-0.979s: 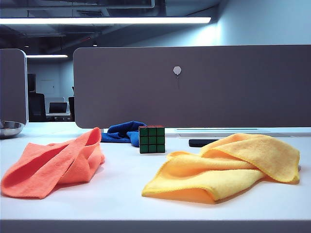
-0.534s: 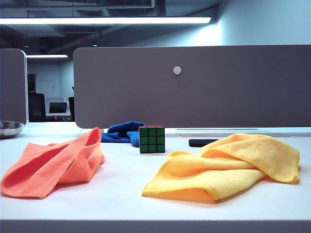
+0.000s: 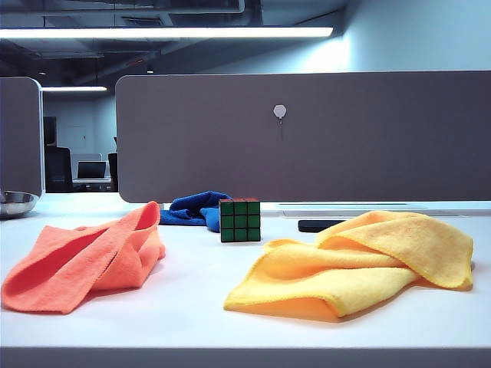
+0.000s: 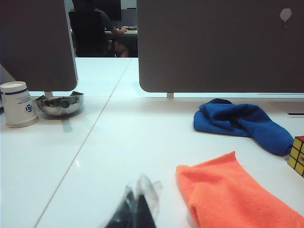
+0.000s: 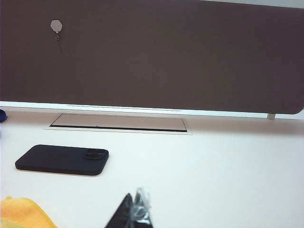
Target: Pick up a rag that is the same color as the top surface of the Rubik's Cube and cover the cube with it.
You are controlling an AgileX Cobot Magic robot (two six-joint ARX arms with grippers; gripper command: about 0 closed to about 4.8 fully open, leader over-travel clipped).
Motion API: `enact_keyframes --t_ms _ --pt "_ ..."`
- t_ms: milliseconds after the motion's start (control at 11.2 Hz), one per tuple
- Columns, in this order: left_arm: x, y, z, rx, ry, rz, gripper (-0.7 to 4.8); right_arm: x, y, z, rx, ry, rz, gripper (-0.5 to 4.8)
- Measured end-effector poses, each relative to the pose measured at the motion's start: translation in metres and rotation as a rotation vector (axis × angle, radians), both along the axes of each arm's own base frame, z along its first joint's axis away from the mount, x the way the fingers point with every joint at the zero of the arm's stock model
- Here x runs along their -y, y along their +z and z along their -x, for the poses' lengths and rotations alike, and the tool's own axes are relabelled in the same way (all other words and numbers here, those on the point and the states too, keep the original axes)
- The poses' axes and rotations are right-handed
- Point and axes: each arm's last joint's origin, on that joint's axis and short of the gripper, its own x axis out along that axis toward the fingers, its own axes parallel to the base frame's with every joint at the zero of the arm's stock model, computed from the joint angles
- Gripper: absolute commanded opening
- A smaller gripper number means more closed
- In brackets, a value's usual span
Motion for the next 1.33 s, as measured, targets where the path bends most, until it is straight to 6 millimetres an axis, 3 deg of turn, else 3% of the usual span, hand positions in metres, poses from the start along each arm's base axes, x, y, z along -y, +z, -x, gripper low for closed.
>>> enact_keyframes --t_ms 801,1335 --pt "0.0000 -0.0011 -0.0001 -0.012 -0.004 0.033 -0.05 0.0000 0.0026 0.0004 0.027 0.000 0.000 -0.01" --pt "0.0026 -0.0069 -0.0001 -0.076 -0.095 0.076 -0.05 0.0000 0.0026 0.0004 0.027 0.000 0.000 -0.01"
